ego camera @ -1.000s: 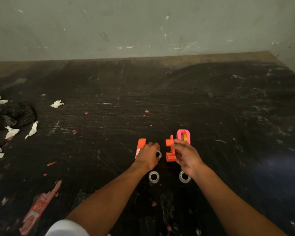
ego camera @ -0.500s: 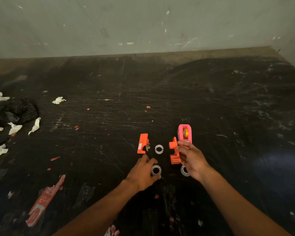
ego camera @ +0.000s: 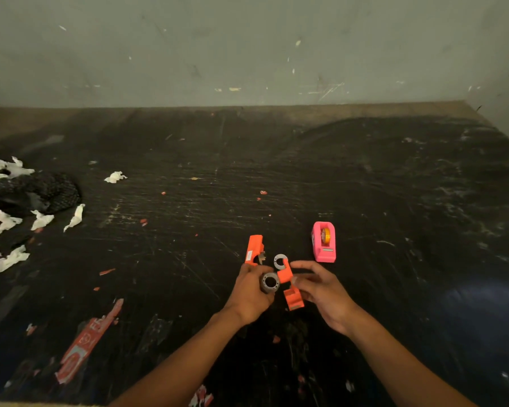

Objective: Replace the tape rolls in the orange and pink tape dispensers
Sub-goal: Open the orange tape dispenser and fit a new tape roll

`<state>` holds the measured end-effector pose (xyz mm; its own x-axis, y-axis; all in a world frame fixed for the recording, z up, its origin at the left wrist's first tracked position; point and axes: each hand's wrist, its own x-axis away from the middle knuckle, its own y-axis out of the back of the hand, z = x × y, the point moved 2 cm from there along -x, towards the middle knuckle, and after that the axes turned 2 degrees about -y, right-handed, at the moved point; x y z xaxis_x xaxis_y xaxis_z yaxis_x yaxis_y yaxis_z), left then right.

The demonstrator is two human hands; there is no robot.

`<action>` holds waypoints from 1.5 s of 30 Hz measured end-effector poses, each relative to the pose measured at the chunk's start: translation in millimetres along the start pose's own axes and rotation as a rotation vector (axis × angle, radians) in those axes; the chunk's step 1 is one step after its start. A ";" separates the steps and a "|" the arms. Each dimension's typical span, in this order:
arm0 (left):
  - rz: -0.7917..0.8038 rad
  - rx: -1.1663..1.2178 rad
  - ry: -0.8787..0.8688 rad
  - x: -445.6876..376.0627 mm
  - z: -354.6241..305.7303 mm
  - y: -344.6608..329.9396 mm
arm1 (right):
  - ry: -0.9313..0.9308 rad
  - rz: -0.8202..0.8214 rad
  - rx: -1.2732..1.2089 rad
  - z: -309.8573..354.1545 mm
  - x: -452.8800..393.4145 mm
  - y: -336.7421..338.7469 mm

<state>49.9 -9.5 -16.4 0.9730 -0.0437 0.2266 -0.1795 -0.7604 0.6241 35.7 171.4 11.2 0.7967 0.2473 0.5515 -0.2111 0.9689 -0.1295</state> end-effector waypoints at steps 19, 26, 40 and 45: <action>-0.074 0.024 -0.406 31.8 -12.4 26.1 | -0.100 0.131 -0.141 -8.8 2.9 -7.4; -0.095 0.182 -0.450 27.9 -14.9 21.7 | -0.085 0.161 -0.239 -16.7 7.0 -8.3; -0.269 0.086 0.107 -71.1 25.2 13.3 | -0.178 0.026 -0.394 -11.5 -6.9 16.0; -0.181 -0.074 0.285 -112.3 35.7 7.0 | -0.165 0.009 -0.423 -4.1 -8.2 22.9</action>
<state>-55.5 -33.0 -64.1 0.9121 0.2784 0.3009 -0.0280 -0.6901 0.7232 26.7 191.6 0.3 0.6881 0.2837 0.6679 0.0592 0.8954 -0.4414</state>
